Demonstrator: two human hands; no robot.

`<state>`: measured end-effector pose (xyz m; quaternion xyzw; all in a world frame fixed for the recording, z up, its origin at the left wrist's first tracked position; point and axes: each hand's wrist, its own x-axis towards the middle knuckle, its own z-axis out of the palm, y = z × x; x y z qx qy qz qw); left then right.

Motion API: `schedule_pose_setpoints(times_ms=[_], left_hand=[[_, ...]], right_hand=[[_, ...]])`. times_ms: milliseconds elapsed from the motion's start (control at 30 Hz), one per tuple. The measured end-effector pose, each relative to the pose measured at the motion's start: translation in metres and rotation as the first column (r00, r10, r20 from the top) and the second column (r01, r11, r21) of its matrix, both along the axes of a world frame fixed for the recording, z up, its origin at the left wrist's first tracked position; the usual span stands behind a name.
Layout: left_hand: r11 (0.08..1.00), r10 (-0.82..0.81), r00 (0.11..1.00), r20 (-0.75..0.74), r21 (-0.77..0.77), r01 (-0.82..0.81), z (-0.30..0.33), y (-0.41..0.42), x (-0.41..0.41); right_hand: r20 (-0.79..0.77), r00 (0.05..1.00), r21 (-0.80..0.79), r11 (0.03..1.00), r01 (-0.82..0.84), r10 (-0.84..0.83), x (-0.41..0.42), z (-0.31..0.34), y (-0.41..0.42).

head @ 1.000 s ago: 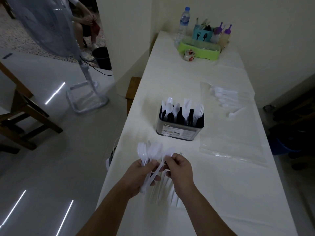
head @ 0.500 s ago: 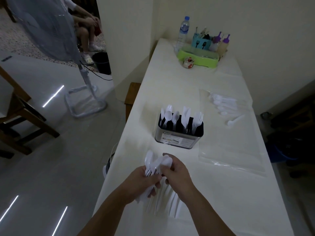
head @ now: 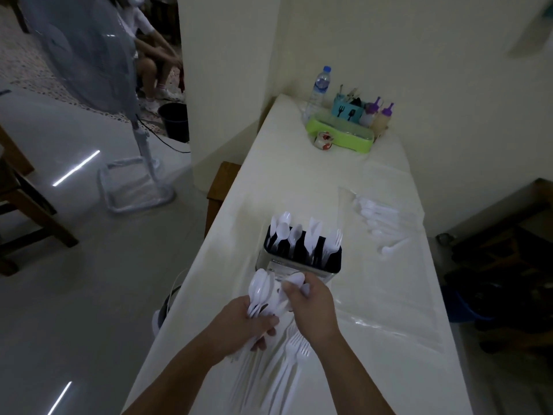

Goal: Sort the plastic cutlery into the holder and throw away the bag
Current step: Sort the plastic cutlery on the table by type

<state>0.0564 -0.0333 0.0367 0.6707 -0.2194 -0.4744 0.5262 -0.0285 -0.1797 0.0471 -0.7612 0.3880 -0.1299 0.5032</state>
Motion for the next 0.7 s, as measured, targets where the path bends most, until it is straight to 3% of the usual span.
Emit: schedule_pose_setpoints(times_ms=[133, 233, 367, 467, 700], left_hand=[[1.000, 0.028, 0.999, 0.024, -0.006, -0.028, 0.009, -0.011, 0.006], [0.998, 0.056, 0.997, 0.045, -0.004, -0.056, 0.018, -0.022, 0.009], [0.995, 0.100, 0.993, 0.058, -0.001, -0.100, 0.029, -0.032, 0.015], [0.997, 0.075, 0.993, 0.087, 0.009, -0.076, 0.033, -0.038, 0.020], [0.997, 0.072, 0.997, 0.028, -0.025, -0.071, 0.031, -0.047, 0.022]], right_hand=[[0.065, 0.998, -0.099, 0.995, 0.001, 0.006, 0.001, 0.018, -0.018], [-0.048, 0.993, -0.139, 0.984, -0.112, 0.106, -0.001, 0.034, -0.031], [-0.071, 0.982, 0.052, 0.984, -0.171, 0.175, 0.000, 0.062, -0.048], [-0.054, 0.986, 0.094, 0.984, -0.153, 0.159, 0.003, 0.073, -0.053], [-0.131, 0.989, -0.057, 0.995, -0.080, 0.072, 0.012, 0.078, -0.060]])
